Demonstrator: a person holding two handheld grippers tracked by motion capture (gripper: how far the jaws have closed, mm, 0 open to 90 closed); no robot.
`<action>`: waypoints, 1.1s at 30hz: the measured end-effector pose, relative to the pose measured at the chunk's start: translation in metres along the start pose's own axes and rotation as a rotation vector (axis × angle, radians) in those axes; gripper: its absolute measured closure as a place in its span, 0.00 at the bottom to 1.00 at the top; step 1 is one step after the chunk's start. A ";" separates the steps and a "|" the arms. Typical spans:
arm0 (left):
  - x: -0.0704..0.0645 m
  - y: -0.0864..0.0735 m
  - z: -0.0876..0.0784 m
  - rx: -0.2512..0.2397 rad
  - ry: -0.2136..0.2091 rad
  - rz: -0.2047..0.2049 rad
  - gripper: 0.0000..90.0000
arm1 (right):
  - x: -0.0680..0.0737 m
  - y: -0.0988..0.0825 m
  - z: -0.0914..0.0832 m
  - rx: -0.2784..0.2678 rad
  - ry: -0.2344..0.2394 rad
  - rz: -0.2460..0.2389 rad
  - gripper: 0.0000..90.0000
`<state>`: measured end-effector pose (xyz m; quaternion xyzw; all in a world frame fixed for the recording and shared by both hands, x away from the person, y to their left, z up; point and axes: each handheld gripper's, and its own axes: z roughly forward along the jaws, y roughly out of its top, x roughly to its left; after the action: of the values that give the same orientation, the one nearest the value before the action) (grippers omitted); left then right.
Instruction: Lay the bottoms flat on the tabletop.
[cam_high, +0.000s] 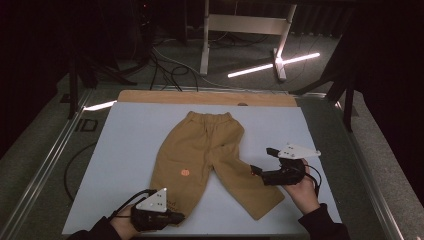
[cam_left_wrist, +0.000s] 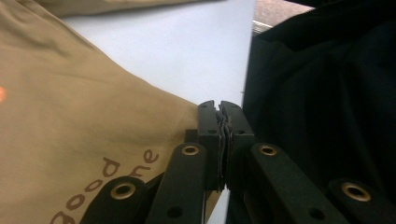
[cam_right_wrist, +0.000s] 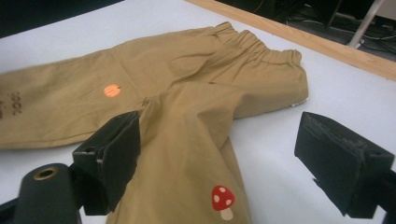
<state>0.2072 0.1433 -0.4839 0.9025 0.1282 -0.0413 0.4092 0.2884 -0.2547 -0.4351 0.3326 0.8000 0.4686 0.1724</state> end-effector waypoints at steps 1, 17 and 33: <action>0.000 0.000 0.002 0.000 -0.012 0.001 0.98 | 0.001 -0.001 0.000 0.001 0.002 0.003 0.16; 0.008 0.003 -0.012 -0.079 0.020 -0.003 0.30 | 0.009 -0.011 0.001 0.008 0.034 0.002 0.16; 0.056 -0.037 -0.065 -0.233 0.384 -0.181 0.06 | 0.018 -0.035 -0.004 0.065 0.102 -0.007 0.19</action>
<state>0.2491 0.2262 -0.4780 0.8252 0.2878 0.1095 0.4735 0.2601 -0.2564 -0.4626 0.3112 0.8235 0.4583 0.1224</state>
